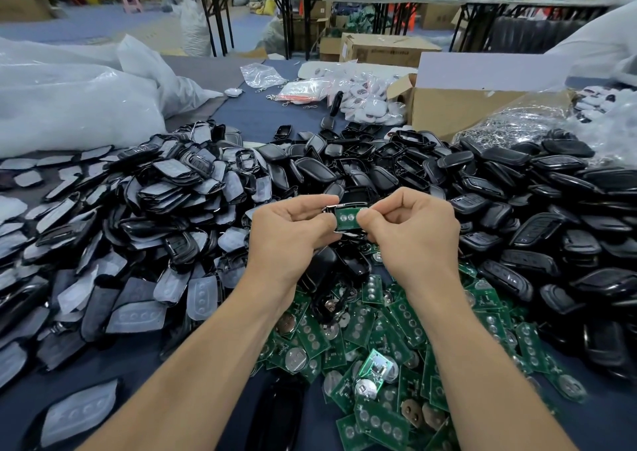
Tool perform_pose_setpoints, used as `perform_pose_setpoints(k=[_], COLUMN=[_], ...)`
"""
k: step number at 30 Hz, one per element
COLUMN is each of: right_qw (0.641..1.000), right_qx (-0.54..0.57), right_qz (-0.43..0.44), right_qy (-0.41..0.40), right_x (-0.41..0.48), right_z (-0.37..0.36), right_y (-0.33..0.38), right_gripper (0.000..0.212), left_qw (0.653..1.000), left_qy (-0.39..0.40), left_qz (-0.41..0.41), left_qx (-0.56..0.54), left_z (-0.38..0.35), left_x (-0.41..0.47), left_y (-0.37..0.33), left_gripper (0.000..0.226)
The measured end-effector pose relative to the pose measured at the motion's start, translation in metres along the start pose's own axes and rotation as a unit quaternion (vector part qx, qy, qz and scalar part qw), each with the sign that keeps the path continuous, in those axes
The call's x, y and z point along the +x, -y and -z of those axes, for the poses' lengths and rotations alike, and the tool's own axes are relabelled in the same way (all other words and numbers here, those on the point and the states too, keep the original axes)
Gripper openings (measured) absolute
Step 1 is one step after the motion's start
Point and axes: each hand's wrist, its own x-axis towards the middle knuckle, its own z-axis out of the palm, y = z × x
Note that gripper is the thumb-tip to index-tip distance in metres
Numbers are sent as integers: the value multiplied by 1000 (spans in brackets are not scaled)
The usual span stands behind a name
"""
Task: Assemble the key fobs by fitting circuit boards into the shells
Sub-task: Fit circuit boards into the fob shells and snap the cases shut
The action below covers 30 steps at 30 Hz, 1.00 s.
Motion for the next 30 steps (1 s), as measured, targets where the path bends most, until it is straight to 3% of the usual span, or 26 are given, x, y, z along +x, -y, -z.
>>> perform_pose_setpoints(k=[15,17,19,21,24,28,30], right_qw=[992,996,996,992,991,992,996], right_qx=[-102,-68,40,82,68,80,62], right_qz=[75,46,13,14,54,32,10], right_qy=[-14,27,79,95,101,95,64], right_x=[-5,-5,-4,-3,-2,-5,-7], right_z=[-3,-2,-4,-3,4,2,-4], right_y=[-1,-2,-1,0,-1,-1,-1], right_gripper=[30,22,8,13,24,18,17], left_qw=[1000,1000,999,995,913,860,876], left_qy=[-4,12,20,0,19,-6,-64], left_qz=[-18,-2,12,-47,-185,-241,-245], left_qx=[14,-19,-31,93,364,449,411], left_z=[8,10,10,7,2,1,4], left_x=[2,4,4,2,-9,-11,-7], left_y=[-3,-5,-6,-2,0,-2,-4], left_gripper=[33,34,33,29,30,27,23])
